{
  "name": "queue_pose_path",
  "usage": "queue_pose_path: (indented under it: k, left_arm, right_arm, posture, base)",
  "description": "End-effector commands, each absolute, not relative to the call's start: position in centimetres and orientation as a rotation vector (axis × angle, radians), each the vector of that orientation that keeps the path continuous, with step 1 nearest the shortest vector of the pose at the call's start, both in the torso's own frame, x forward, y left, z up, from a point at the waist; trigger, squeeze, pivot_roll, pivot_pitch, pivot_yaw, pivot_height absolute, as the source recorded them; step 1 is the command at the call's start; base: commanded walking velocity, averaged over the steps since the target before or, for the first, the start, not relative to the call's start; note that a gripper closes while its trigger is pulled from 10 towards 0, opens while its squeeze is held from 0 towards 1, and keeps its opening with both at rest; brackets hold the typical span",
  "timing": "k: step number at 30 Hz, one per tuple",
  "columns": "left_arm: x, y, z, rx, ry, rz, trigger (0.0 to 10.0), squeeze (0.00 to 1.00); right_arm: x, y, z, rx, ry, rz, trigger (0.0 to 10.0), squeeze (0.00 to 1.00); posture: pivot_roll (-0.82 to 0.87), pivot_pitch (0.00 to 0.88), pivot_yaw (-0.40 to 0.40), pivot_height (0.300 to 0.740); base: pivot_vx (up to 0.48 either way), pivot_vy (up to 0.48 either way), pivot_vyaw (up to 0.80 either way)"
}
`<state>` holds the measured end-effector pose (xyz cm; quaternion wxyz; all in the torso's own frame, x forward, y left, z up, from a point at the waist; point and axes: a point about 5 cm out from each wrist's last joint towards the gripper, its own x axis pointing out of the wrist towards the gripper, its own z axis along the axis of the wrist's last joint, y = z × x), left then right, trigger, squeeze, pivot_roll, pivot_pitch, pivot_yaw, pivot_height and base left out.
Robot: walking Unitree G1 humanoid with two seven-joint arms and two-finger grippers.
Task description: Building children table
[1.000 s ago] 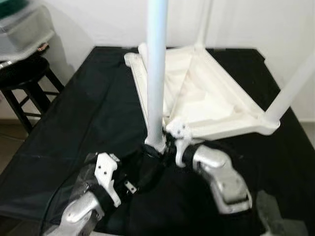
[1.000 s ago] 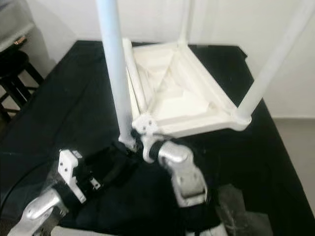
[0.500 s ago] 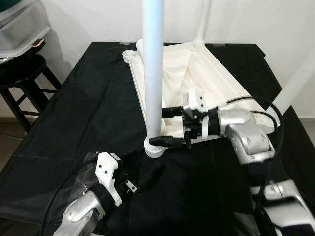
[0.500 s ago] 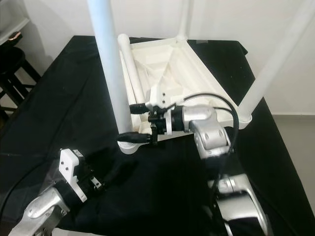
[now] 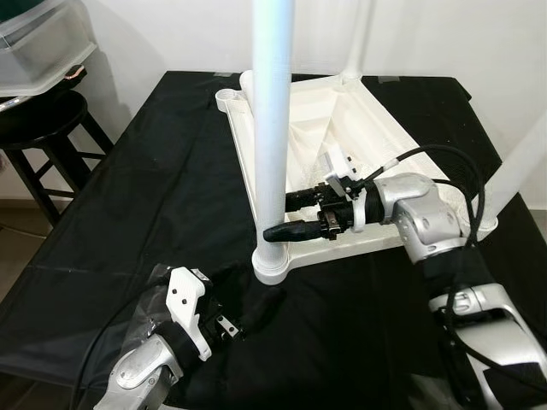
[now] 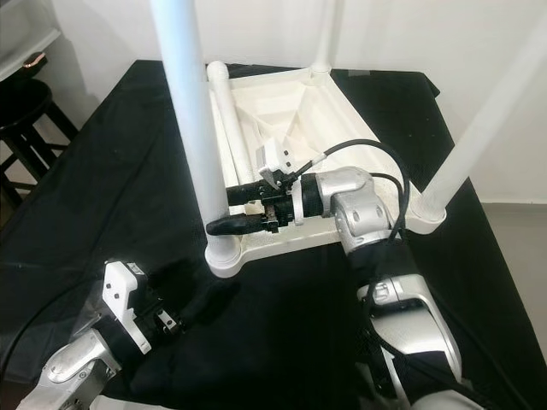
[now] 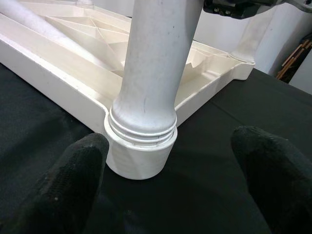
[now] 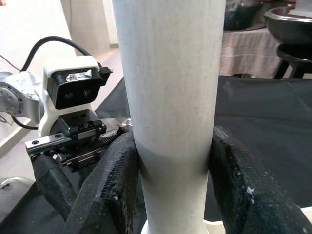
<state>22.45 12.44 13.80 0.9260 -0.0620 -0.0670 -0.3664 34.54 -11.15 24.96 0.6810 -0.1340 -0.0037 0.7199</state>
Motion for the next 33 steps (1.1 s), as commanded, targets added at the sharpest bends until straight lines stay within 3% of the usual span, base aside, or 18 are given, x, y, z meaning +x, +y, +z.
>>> queue_pose_path:
  k: [1,9,12,13,14,15,16,19,28,29,31,32,33]
  left_arm:
    - [22.1,12.4,13.5,-0.124,-0.127,-0.748,10.0,0.0]
    - [22.1,12.3,13.4,-0.13,-0.126,-0.751,10.0,0.0]
    - [22.0,12.3,13.3,-0.131,-0.123,-0.755,10.0,0.0]
    - [22.1,12.5,13.3,-0.129,-0.122,-0.754,10.0,0.0]
    - [22.1,12.5,13.3,-0.129,-0.122,-0.754,10.0,0.0]
    - [22.1,12.6,13.3,-0.128,-0.122,-0.753,10.0,0.0]
    - [22.2,12.7,13.4,-0.126,-0.122,-0.753,10.0,0.0]
    - [22.3,12.8,13.4,-0.125,-0.121,-0.753,10.0,0.0]
    - [22.7,12.9,13.2,-0.121,-0.11,-0.759,10.0,0.0]
    - [22.7,13.0,13.2,-0.121,-0.113,-0.753,10.0,0.0]
    - [22.8,13.0,13.3,-0.121,-0.116,-0.748,10.0,0.0]
    - [22.8,13.1,13.3,-0.12,-0.119,-0.743,10.0,0.0]
    - [22.8,13.1,13.3,-0.12,-0.119,-0.743,10.0,0.0]
  right_arm:
    - [34.2,-10.5,24.4,-0.301,0.0,1.687,0.0,0.0]
    - [33.8,-12.5,23.0,-0.303,-0.033,1.484,0.0,0.0]
    - [33.6,-12.7,20.6,-0.287,-0.009,1.103,0.0,0.0]
    - [33.5,-12.2,18.8,-0.237,0.039,0.756,0.0,0.0]
    - [33.5,-12.2,18.8,-0.237,0.039,0.756,0.0,0.0]
    - [33.1,-12.5,17.7,-0.208,0.083,0.499,0.0,0.0]
    - [31.7,-11.7,16.6,-0.218,0.11,0.439,0.0,0.0]
    - [30.3,-10.4,15.8,-0.234,0.119,0.495,0.0,0.0]
    - [31.3,-8.2,16.4,-0.239,0.1,0.559,0.0,0.0]
    - [31.3,-8.0,16.6,-0.237,0.097,0.563,10.0,0.0]
    - [31.3,-7.8,16.9,-0.221,0.09,0.574,10.0,0.0]
    - [31.1,-7.2,17.7,-0.195,0.079,0.598,10.0,1.0]
    - [31.1,-7.2,17.7,-0.195,0.079,0.598,10.0,1.0]
  posture:
    - [0.05,0.176,0.005,0.74]
    - [0.03,0.171,0.004,0.74]
    - [0.03,0.17,-0.009,0.74]
    - [0.03,0.172,0.001,0.74]
    - [0.03,0.172,0.001,0.74]
    - [0.02,0.173,0.007,0.74]
    - [0.02,0.176,0.023,0.74]
    - [0.02,0.174,0.024,0.74]
    - [0.03,0.155,0.036,0.74]
    - [0.03,0.153,0.036,0.74]
    - [0.03,0.153,0.033,0.74]
    - [0.03,0.152,0.032,0.74]
    - [0.03,0.152,0.032,0.74]
  base:
    - [0.0,0.0,0.0]
    - [0.0,0.0,0.0]
    - [0.0,0.0,0.0]
    - [0.0,0.0,0.0]
    - [0.0,0.0,0.0]
    - [0.0,0.0,0.0]
    - [0.0,0.0,0.0]
    - [0.0,0.0,0.0]
    - [0.0,0.0,0.0]
    - [0.0,0.0,0.0]
    - [0.0,0.0,0.0]
    - [0.0,0.0,0.0]
    - [0.0,0.0,0.0]
